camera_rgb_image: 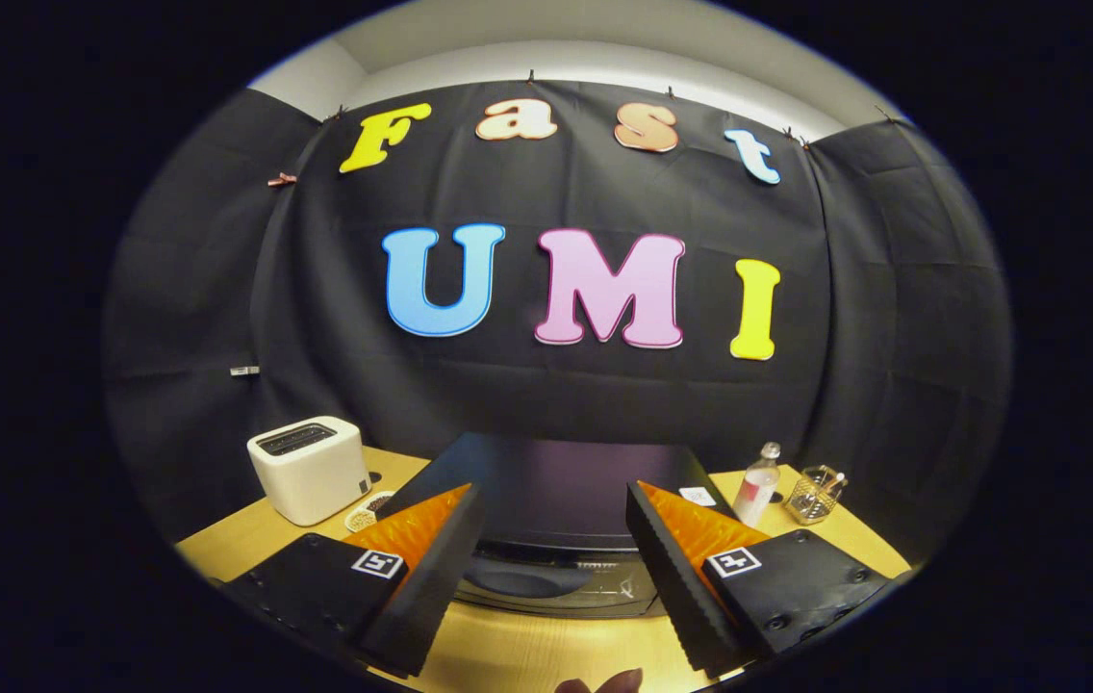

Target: Open the toaster oven, put the food inside, and close the toaster oven door.

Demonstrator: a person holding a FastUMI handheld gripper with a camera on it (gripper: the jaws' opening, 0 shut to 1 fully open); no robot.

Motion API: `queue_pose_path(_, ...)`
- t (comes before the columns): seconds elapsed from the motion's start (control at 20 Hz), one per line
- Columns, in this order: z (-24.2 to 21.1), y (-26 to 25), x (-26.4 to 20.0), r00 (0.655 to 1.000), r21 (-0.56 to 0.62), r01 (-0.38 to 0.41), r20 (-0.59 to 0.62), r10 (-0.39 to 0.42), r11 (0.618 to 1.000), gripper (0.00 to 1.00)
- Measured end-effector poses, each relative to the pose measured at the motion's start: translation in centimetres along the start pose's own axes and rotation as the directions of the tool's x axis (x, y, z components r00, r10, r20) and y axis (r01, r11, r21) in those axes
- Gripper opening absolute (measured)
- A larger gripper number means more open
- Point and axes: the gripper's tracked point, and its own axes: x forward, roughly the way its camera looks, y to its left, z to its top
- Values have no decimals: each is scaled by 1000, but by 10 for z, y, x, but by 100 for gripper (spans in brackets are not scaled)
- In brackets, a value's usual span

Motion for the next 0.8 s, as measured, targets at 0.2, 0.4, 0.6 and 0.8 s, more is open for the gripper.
queue_pose_path(0.2, -39, 9, 23, 996, -4, 16, -93, -17, 1000, 98)
queue_pose_path(0.4, -67, 10, 34, 983, 58, 49, -182, -38, 997, 98)
queue_pose_path(0.6, -63, 10, 36, 981, 46, 86, -177, -76, 995, 98)
queue_pose_path(0.8, -67, 9, 29, 977, 64, 90, -200, -76, 994, 98)
